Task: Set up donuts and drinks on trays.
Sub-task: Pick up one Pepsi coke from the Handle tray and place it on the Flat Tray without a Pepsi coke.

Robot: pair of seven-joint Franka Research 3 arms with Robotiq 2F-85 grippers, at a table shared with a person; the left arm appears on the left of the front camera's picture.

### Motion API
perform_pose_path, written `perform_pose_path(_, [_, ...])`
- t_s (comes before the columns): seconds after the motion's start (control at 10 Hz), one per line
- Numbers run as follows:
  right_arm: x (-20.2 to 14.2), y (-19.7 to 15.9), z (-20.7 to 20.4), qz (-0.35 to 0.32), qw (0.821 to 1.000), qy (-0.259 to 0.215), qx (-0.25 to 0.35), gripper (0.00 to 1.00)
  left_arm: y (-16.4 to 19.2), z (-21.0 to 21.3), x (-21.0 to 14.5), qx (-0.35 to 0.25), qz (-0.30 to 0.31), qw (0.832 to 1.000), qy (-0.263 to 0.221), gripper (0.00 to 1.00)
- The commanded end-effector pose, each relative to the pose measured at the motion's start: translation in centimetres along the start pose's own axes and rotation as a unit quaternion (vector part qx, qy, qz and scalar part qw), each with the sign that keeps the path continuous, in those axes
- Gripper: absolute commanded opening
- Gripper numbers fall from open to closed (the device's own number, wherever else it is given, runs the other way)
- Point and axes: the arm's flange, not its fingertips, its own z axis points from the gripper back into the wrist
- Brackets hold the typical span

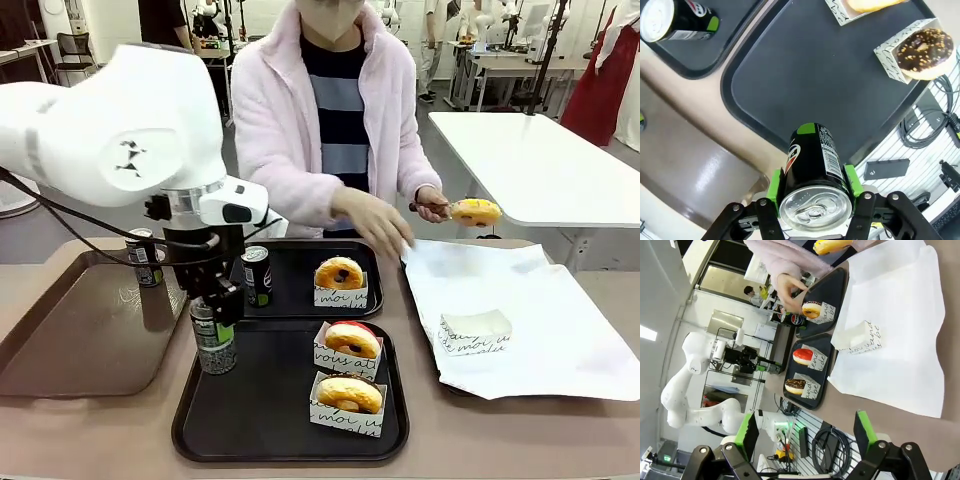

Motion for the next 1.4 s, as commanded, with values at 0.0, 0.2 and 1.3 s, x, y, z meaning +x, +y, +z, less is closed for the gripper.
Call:
perform_pose_path(0.0, [0.1, -0.1, 0.0, 0.006, 1.0, -0.003, 0.009, 1.0, 0.3, -1.2, 1.8, 0.024, -0.017, 1.0, -0.002, 0.58])
perform_pose_path(0.2, [0.1, -0.1, 0.0, 0.006, 1.0, -0.003, 0.009, 1.0, 0.6, -3.6, 2.4, 0.025, -0.025, 0.999, -0.006, 0.58])
perform_pose_path(1.3, [0.1, -0.1, 0.0, 0.006, 1.0, -0.003, 0.009, 1.0, 0.9, -6.2, 3.3, 0.039, -0.022, 0.999, -0.011, 1.0])
